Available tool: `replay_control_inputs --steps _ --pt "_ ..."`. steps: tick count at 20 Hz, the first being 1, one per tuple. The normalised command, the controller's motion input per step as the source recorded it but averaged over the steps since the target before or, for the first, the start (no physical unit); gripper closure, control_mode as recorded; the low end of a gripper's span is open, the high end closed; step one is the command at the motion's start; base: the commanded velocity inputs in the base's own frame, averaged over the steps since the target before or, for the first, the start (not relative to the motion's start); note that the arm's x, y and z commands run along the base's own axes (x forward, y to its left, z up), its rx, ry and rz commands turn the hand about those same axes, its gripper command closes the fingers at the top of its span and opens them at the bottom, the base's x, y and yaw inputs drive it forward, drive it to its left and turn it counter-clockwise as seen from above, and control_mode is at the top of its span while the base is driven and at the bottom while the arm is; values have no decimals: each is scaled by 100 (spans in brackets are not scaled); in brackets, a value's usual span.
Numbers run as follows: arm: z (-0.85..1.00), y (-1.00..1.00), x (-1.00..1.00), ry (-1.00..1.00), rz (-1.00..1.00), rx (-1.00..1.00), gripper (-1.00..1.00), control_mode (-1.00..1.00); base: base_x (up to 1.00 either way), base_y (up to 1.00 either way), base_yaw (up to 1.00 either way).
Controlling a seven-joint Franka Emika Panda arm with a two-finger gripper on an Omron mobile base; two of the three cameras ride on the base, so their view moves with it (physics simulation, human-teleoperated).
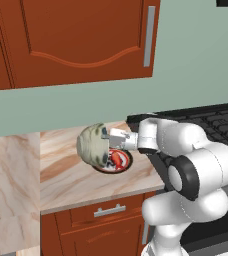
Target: Place the fish on the plate and place the cucumber on the same plate.
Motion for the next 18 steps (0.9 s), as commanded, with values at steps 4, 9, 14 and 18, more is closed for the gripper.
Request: replay_control_inputs --steps 4,9,14,18 --pt "6 -8 2 0 0 12 100 -100 0 0 0" --pt "10 -5 3 0 0 3 100 -100 0 0 0" --pt "16 -2 1 0 0 0 100 -100 0 0 0" --pt "18 0 0 0 0 0 100 -100 0 0 0"
